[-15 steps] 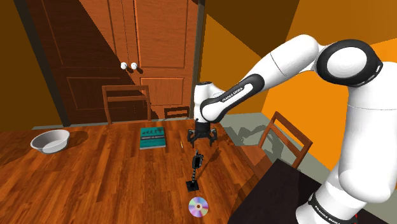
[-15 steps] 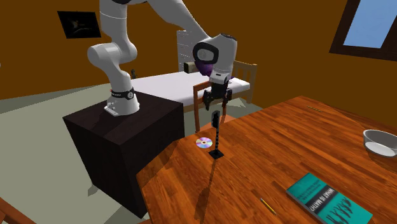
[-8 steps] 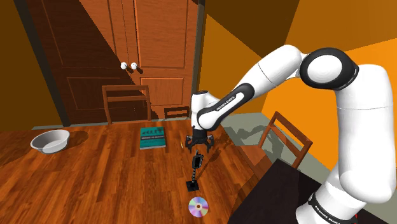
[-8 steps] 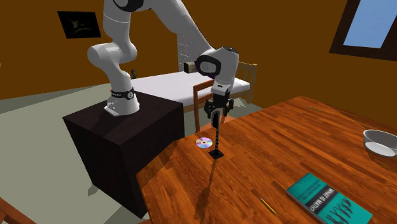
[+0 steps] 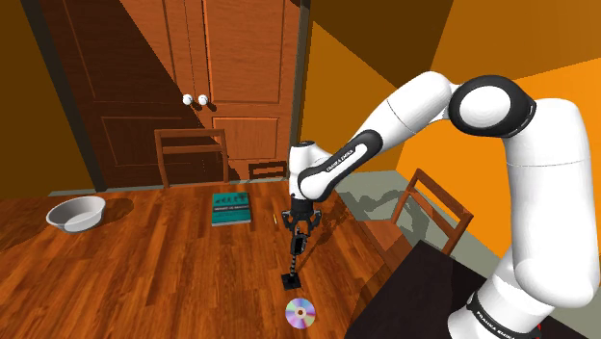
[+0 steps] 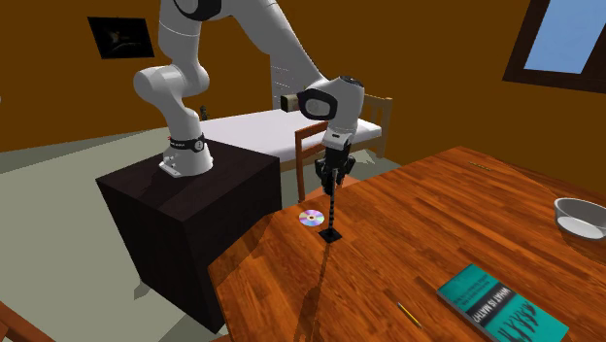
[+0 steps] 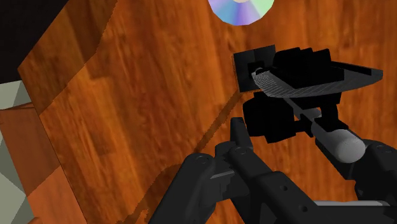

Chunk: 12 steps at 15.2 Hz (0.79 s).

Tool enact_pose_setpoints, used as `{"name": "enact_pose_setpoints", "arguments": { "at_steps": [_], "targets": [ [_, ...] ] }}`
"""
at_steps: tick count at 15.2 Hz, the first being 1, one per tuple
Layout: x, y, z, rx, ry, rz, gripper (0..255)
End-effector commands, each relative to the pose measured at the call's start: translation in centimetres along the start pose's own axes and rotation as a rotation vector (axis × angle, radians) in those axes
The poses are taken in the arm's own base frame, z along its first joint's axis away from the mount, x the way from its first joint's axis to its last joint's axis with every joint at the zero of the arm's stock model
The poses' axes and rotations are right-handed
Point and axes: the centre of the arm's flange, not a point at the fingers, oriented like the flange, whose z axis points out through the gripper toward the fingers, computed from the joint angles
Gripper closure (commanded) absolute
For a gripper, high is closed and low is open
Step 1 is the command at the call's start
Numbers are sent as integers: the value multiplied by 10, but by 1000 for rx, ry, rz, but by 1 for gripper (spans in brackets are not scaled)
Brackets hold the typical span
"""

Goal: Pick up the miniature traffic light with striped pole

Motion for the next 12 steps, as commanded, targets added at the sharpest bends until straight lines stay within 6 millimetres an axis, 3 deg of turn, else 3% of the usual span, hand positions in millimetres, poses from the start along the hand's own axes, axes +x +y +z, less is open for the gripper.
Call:
{"name": "enact_pose_setpoints", "arguments": {
  "at_steps": [1, 5, 12],
  "targets": [
    [0, 0, 1, -1, -1, 0, 255],
    [0, 1, 1, -1, -1, 0, 255],
    [-4, 3, -36, -1, -1, 0, 255]
  ]
}}
